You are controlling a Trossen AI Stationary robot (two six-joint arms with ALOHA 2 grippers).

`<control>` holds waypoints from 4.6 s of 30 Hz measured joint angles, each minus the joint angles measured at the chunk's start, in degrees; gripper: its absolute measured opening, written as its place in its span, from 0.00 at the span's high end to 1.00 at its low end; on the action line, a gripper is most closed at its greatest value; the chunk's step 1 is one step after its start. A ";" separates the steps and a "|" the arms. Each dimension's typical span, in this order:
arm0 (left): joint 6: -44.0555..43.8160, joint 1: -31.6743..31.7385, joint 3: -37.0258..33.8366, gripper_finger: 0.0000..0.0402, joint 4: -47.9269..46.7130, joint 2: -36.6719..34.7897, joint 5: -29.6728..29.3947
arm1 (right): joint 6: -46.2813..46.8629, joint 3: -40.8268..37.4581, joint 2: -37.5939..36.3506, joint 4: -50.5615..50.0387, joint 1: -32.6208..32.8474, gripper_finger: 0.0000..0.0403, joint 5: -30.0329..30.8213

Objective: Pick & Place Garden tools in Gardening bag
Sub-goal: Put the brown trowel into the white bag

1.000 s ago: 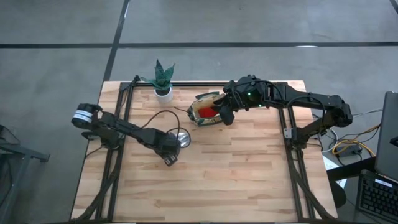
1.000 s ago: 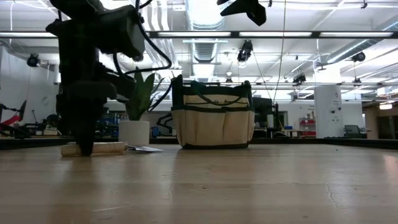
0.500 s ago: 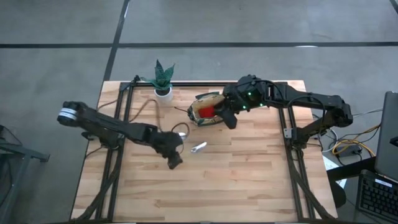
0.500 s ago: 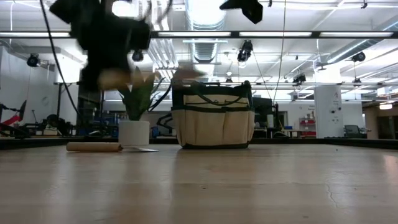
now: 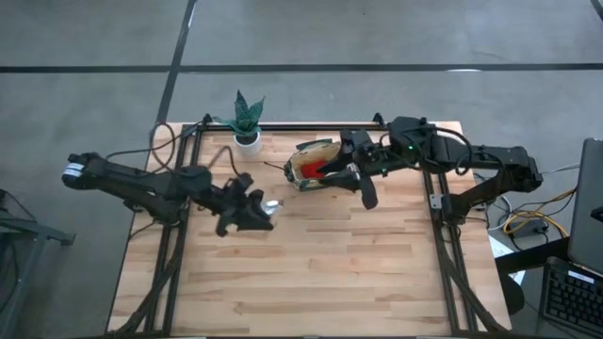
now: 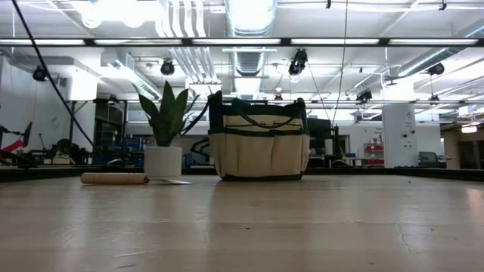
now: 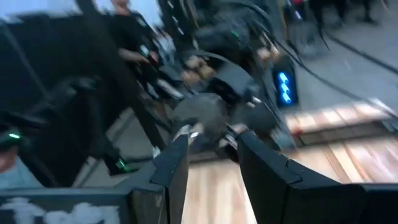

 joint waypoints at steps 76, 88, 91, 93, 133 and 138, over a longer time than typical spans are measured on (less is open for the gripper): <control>-4.04 -0.31 0.02 0.64 2.57 3.75 -2.08 | -0.60 3.89 7.36 10.81 2.30 0.98 -6.48; -1.03 2.10 0.00 0.40 0.68 2.30 -4.16 | -5.52 6.56 2.09 -11.10 2.36 0.98 2.26; -1.01 2.36 0.02 0.38 0.71 1.81 -4.16 | -6.48 4.89 0.71 -15.30 2.60 0.98 5.32; -0.94 2.36 0.01 0.38 0.84 1.66 -4.28 | -6.95 3.08 0.02 -15.79 2.77 0.98 7.12; -2.78 3.19 0.02 0.39 -0.99 1.47 -7.88 | -24.98 -30.94 -8.93 4.33 -6.01 0.98 32.22; -3.53 3.48 0.02 0.39 -1.34 1.47 -8.05 | -26.91 -31.55 -6.27 4.36 -6.11 0.98 32.21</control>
